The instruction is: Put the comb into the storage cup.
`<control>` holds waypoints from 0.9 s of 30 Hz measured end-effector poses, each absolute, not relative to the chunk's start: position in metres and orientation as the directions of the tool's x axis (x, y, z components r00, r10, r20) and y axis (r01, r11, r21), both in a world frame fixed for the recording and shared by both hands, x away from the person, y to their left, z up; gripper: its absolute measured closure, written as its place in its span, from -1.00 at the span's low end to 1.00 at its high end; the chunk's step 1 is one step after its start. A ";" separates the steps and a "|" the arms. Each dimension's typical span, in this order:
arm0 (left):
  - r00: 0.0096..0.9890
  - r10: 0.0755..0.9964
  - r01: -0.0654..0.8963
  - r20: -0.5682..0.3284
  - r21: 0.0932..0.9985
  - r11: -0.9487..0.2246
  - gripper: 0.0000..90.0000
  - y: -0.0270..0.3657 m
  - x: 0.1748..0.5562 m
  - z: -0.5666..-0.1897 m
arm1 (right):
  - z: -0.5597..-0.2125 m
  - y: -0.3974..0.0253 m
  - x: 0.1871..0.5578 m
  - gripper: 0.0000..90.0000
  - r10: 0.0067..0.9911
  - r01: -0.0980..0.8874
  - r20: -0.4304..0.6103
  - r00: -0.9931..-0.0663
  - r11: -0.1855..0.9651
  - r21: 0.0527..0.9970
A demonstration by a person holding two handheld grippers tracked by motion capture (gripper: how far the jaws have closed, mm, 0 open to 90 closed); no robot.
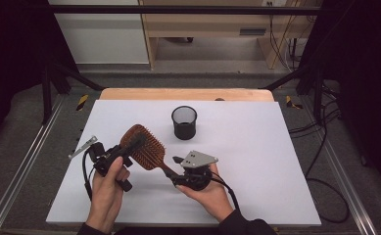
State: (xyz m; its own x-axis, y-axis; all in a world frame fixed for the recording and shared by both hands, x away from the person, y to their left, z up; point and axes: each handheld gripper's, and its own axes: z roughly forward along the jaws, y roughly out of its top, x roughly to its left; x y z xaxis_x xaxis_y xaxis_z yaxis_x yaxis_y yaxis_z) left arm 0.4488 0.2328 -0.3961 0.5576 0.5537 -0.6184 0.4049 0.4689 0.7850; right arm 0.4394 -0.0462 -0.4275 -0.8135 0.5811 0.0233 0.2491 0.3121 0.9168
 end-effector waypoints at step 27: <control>0.620 0.603 0.342 -0.502 0.865 0.368 0.14 0.192 0.466 -0.338 | -0.438 -0.210 0.430 -0.87 0.817 0.310 0.085 -0.570 0.118 0.943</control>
State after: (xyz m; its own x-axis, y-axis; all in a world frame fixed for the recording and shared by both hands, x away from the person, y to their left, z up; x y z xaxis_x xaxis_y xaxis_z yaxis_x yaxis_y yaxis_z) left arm 0.4658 0.1919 -0.3377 0.6198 0.6031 -0.5021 0.3424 0.3679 0.8645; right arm 0.4301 -0.2104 -0.4381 -0.5705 0.8168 0.0854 0.3103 0.1180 0.9433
